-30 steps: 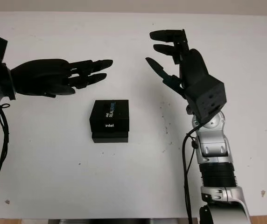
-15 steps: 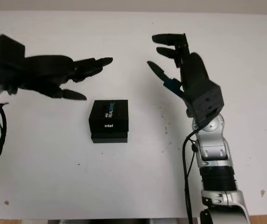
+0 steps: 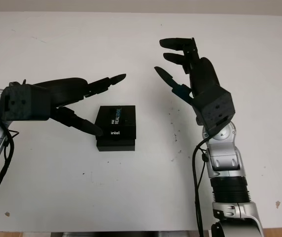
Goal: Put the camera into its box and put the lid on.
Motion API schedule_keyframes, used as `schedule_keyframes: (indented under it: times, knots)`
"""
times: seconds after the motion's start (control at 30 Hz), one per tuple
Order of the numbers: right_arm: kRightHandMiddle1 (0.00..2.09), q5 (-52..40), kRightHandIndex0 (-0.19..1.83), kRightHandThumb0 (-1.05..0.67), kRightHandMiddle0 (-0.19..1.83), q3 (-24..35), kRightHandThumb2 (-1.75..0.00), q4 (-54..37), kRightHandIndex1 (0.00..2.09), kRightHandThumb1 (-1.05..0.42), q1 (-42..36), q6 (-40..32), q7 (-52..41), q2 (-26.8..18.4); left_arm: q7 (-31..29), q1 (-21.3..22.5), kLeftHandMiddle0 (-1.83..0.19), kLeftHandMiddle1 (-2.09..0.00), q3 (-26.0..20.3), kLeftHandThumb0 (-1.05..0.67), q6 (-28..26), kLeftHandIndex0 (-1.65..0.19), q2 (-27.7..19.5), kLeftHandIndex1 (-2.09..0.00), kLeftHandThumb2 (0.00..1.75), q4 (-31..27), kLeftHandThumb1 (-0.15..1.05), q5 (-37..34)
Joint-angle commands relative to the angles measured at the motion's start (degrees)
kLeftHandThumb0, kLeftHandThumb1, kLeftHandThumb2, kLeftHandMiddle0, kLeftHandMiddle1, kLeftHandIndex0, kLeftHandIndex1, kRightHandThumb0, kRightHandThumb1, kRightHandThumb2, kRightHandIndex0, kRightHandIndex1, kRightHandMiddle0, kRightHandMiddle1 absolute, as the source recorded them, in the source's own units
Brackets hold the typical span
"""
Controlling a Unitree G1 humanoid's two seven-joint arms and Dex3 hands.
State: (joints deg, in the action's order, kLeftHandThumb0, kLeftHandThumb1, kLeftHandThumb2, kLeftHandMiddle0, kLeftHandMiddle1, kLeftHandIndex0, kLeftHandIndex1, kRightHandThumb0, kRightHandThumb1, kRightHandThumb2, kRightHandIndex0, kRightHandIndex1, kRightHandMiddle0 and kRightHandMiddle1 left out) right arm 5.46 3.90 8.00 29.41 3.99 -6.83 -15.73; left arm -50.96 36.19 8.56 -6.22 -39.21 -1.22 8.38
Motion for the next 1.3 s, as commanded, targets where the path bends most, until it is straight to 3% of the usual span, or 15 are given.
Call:
schedule_keyframes:
  times: [0.0,0.3,0.73,0.9,1.27]
  knots:
    - [1.14,-0.28,0.09,-0.45,-0.06,0.06,-0.19,-1.72,0.79,-1.05,-0.61,-0.27,0.13,-0.11,-0.45,-0.67,0.19,0.00,0.31,-1.04,-0.76,0.19,-0.54,0.00,0.05,-1.42,1.01,-0.42]
    - [1.12,-0.46,0.09,-0.45,-0.06,0.00,-0.18,-2.54,0.80,-1.05,-1.15,-0.59,0.06,-0.07,2.14,-0.84,0.19,0.00,1.21,-1.05,-0.82,0.19,0.91,0.00,0.06,-0.11,1.02,0.69]
    - [1.13,-0.76,0.09,-0.44,-0.06,-0.31,-0.18,-4.38,0.80,-1.05,-1.96,-2.14,-0.24,0.12,11.04,-3.38,0.19,0.00,1.63,-0.90,1.79,0.19,3.44,0.00,0.04,0.40,0.99,3.91]
    - [1.13,-1.15,0.09,-0.44,-0.06,-0.19,-0.17,-4.91,0.81,-1.05,-2.22,-2.32,-0.54,0.11,11.15,-3.64,0.19,0.00,2.04,-0.87,3.52,0.19,3.50,0.00,0.04,1.27,0.97,4.45]
    - [1.12,-1.26,0.08,-0.43,-0.06,-0.14,-0.18,-4.73,0.82,-1.05,-2.12,-2.05,-0.47,0.03,7.67,-2.33,0.16,-0.05,3.20,-0.88,1.70,0.16,2.48,-0.02,0.04,-0.73,0.89,5.91]
